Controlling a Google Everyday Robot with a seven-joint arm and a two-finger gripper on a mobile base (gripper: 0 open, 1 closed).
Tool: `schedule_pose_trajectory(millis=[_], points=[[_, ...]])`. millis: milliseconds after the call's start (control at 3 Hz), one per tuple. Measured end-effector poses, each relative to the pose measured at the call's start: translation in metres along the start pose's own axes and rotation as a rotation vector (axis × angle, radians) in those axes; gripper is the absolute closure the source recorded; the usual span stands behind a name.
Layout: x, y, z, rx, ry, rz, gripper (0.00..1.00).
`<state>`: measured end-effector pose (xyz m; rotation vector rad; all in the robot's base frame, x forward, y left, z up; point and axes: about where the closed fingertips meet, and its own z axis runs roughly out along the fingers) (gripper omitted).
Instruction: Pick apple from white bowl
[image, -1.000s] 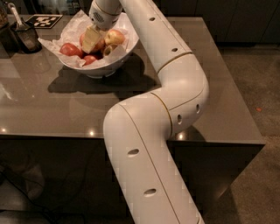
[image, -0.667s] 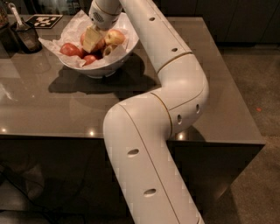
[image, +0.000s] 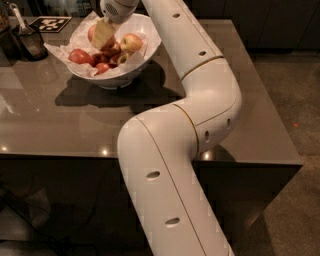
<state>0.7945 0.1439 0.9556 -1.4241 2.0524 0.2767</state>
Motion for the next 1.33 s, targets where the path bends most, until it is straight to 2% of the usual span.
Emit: schedule_pose_trajectory(millis=[333, 1000, 1333], points=[[-0.031, -0.001, -0.028, 0.057, -0.063, -0.067, 1.0], [-0.07, 0.012, -0.071, 0.087, -0.155, -0.157, 1.0], [-0.071, 0.012, -0.071, 0.087, -0.155, -0.157, 1.0]])
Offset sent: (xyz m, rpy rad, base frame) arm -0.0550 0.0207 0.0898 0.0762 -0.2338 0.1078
